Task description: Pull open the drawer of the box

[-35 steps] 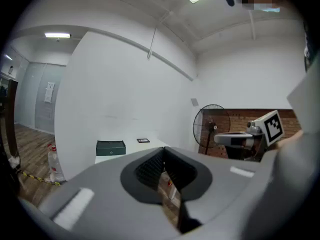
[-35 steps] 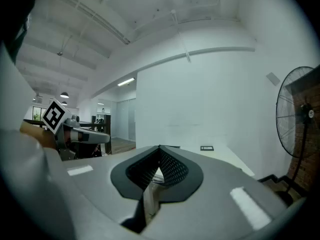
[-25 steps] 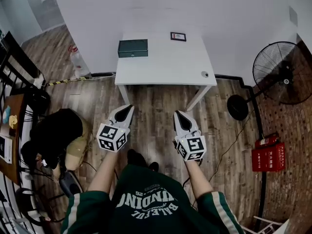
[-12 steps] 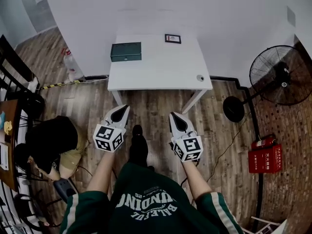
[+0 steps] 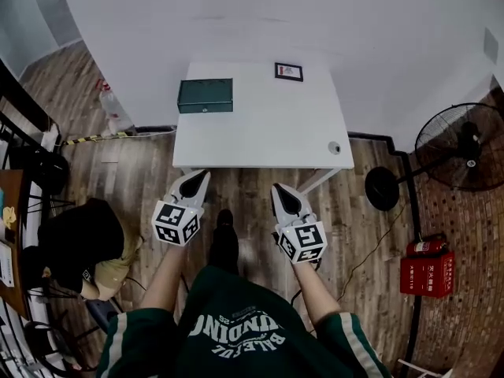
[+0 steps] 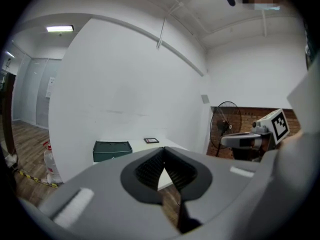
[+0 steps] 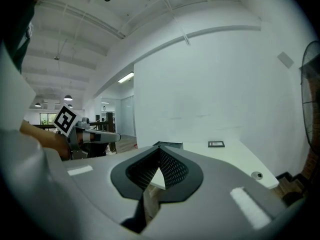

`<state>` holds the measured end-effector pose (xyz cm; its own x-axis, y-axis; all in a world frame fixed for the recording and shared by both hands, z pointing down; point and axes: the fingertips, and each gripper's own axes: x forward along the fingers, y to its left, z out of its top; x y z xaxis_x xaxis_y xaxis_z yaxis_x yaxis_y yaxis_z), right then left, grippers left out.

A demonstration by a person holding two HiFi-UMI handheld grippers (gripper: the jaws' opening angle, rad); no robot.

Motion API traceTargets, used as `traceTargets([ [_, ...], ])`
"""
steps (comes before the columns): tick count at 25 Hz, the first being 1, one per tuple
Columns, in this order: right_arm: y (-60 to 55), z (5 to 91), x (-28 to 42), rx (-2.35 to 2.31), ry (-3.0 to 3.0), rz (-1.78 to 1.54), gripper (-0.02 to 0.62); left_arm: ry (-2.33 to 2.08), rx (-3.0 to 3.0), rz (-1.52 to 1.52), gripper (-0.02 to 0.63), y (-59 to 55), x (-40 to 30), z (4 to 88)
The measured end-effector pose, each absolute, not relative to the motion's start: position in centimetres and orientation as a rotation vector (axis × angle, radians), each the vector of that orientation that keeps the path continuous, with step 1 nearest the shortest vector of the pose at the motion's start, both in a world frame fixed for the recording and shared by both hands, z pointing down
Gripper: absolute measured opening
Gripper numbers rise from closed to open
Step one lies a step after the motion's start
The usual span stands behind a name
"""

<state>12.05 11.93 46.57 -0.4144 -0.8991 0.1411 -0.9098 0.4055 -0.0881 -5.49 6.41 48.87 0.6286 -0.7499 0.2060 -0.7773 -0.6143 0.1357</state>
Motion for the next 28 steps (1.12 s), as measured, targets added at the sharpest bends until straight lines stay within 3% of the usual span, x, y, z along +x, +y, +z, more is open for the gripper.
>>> traceTargets([
  [14,-10.1,45.9,8.6,1.628,-2.561,0.267,0.002,-1.231,2.599,0.293,0.052,-14.0,-7.8,51.6],
  [28,-20.3,47.6,7.3,1.53,-2.587,0.305,0.002,-1.269,2.492,0.343,0.052,-22.9,-8.4,55.0],
])
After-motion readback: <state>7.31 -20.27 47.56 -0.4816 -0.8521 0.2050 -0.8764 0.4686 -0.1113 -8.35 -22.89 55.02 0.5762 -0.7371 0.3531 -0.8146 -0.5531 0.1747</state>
